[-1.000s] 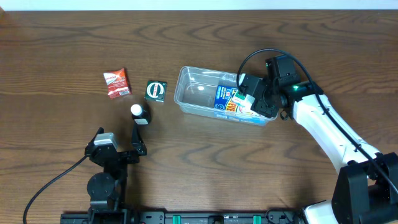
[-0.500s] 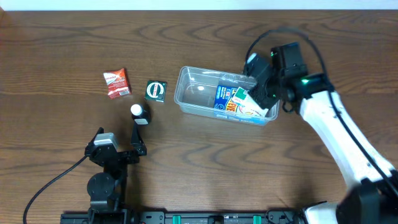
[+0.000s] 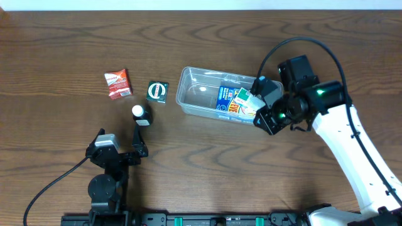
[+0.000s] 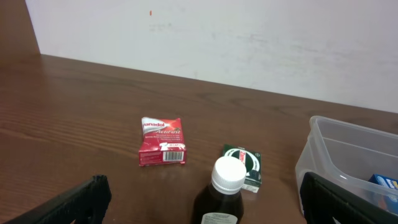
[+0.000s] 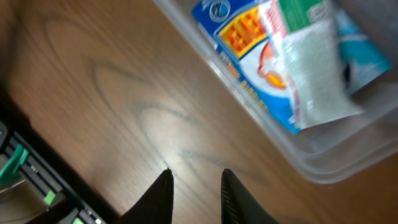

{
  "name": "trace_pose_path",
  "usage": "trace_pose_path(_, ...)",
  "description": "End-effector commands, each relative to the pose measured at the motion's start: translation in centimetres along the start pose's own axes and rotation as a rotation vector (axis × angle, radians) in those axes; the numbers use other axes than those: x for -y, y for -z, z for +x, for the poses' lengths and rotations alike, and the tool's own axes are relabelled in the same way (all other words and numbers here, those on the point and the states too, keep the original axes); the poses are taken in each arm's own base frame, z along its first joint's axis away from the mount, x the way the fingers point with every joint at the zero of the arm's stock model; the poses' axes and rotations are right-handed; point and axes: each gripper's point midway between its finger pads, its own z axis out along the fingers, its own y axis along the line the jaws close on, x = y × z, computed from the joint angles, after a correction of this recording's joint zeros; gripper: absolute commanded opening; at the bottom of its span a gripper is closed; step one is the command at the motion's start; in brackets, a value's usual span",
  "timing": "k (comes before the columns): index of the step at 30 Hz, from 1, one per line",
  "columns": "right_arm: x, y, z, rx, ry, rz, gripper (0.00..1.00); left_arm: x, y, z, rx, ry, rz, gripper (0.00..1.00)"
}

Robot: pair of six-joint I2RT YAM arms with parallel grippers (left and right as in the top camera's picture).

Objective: Pack container

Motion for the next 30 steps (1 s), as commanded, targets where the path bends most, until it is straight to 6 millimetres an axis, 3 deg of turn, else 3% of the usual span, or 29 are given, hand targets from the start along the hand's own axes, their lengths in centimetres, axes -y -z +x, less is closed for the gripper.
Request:
trace_pose_path(1, -0.6, -1.4, 1.3, -0.039, -0.019, -0.038, 0.23, -0.6, -0.1, 1.7, -0.048, -0.019, -0.025, 0.98)
trace_pose_path(12, 2.4, -4.4, 2.5, -0.049, -0.015, 0.079, 0.21, -0.6, -0.1, 1.7, -0.048, -0.019, -0.025, 0.98)
trace_pose_path(20, 4.5, -5.6, 2.8, -0.063, -0.016, 0.169, 0.22, -0.6, -0.1, 1.7, -0.048, -0.019, -0.025, 0.98)
trace_pose_path(30, 7.4, -7.3, 2.2, -0.069, -0.048, 0.226, 0.22, -0.6, -0.1, 1.7, -0.048, -0.019, -0.025, 0.98)
